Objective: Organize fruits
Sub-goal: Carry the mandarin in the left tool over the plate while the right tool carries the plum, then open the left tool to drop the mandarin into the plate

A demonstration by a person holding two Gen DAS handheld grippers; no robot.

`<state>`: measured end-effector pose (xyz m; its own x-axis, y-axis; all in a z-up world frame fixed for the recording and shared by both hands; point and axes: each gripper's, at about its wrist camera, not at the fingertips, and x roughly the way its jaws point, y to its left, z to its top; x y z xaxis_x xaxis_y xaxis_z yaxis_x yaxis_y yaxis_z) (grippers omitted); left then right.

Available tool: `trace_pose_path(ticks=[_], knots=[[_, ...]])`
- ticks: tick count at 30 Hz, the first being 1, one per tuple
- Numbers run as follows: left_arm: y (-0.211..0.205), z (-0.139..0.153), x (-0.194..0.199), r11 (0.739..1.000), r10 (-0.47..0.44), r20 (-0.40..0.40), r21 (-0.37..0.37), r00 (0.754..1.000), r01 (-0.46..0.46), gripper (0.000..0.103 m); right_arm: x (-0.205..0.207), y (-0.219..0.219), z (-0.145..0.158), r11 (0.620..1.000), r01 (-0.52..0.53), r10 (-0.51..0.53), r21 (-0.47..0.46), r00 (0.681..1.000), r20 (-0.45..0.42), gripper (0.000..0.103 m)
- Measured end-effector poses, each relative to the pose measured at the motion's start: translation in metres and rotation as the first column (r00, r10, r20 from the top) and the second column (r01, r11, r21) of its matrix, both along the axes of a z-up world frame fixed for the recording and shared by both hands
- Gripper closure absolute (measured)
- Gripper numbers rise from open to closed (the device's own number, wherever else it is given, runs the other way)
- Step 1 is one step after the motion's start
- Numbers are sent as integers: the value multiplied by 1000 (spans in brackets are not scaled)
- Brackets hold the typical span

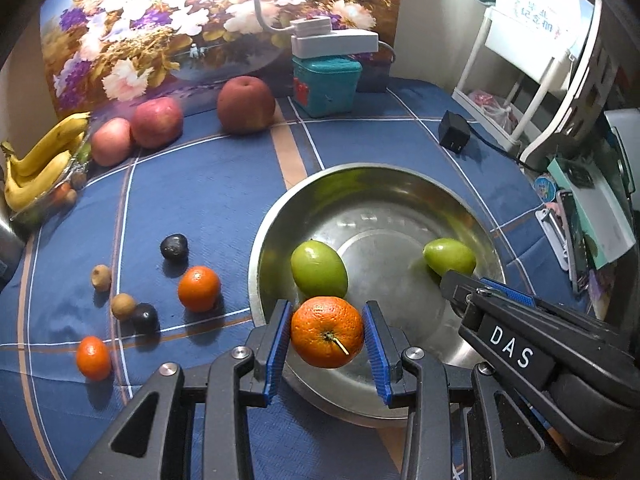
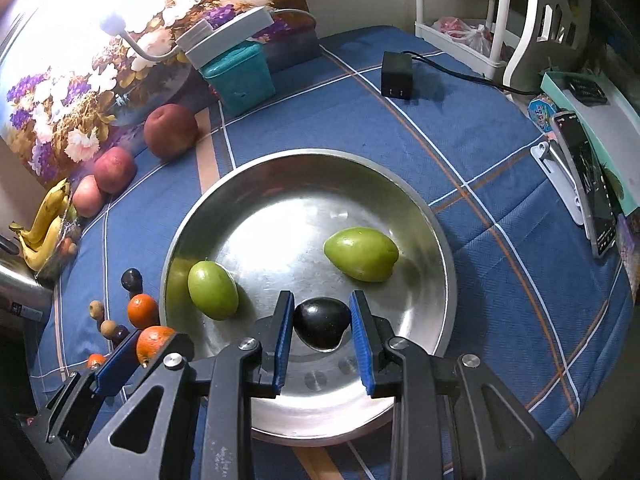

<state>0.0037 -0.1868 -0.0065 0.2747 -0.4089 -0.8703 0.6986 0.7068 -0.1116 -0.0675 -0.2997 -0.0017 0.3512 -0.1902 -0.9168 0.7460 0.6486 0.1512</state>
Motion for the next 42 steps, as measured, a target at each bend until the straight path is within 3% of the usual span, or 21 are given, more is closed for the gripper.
trace_pose_path(ticks=[19,42], knots=[[-7,-16,-4,998,-23,-15,56,1000,24,64,2,-1,-26,999,10,-6,47,997,-72,73],[-9,-23,-4,997,-22,-15,79,1000,23,64,3,-1,-34,998,20,-14,61,995,-95,73]])
